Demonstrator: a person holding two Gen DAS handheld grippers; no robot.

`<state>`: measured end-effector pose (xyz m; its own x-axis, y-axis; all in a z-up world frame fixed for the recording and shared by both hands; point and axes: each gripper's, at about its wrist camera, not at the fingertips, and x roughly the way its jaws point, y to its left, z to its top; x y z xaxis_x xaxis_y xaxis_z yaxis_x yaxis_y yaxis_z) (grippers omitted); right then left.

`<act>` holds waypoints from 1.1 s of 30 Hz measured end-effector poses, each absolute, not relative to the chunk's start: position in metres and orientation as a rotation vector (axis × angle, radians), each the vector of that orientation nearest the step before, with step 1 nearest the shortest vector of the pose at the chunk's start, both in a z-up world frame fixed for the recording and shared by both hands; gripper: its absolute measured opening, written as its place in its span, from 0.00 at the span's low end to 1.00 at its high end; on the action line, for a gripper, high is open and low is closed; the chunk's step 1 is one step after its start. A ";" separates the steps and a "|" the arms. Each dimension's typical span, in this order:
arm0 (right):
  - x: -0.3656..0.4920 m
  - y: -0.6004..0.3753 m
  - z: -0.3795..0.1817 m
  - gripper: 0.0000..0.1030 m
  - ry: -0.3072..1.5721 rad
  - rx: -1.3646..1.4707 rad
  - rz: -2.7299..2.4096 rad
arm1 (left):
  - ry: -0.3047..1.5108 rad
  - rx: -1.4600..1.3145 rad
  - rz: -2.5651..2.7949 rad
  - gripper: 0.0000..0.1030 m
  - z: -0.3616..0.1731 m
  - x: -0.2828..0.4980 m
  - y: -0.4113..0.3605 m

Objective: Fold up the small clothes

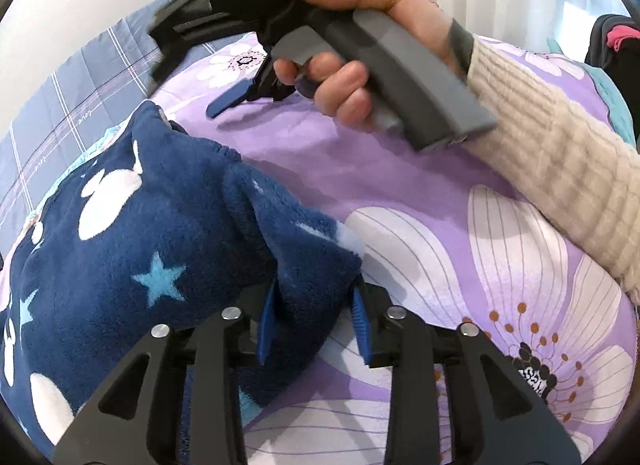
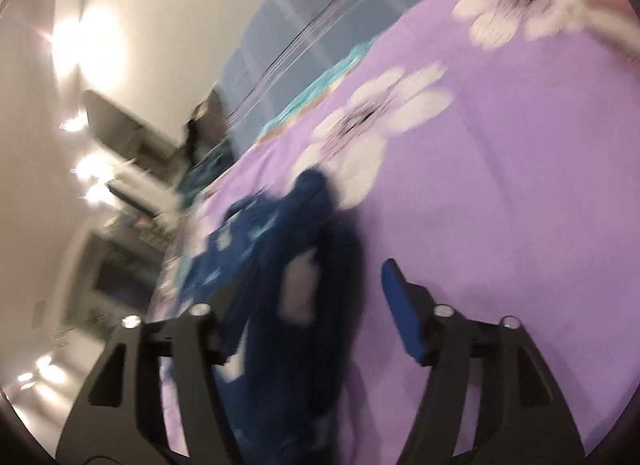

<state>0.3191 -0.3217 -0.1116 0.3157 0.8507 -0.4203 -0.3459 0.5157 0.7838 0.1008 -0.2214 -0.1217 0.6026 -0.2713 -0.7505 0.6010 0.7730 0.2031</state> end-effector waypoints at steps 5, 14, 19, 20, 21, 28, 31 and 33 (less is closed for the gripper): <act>0.318 -0.282 -0.117 0.55 0.943 0.505 0.821 | 0.770 0.474 -0.529 0.35 -0.124 0.096 -0.244; 0.320 -0.276 -0.132 0.33 0.846 0.360 0.658 | 0.787 0.452 -0.556 0.42 -0.126 0.099 -0.237; 0.319 -0.274 -0.131 0.41 0.815 0.344 0.664 | 0.781 0.428 -0.575 0.50 -0.125 0.104 -0.226; 0.318 -0.278 -0.131 0.42 0.820 0.361 0.665 | 0.779 0.413 -0.574 0.50 -0.121 0.103 -0.224; 0.318 -0.282 -0.127 0.45 0.833 0.377 0.653 | 0.780 0.387 -0.569 0.50 -0.118 0.103 -0.216; 0.247 -0.314 -0.072 0.60 0.749 0.289 0.465 | 0.658 0.093 -0.518 0.50 -0.065 0.052 -0.113; 0.210 -0.303 -0.046 0.60 0.704 0.230 0.502 | 0.619 0.061 -0.380 0.50 -0.054 0.033 -0.053; 0.186 -0.278 -0.031 0.60 0.666 0.146 0.546 | 0.601 0.031 -0.287 0.50 -0.047 0.026 -0.019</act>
<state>0.1858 -0.2780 -0.0307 0.6523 0.5246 -0.5471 -0.4336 0.8503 0.2983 0.0263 -0.0185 -0.0465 0.7865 -0.2573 -0.5614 0.2753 0.9598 -0.0542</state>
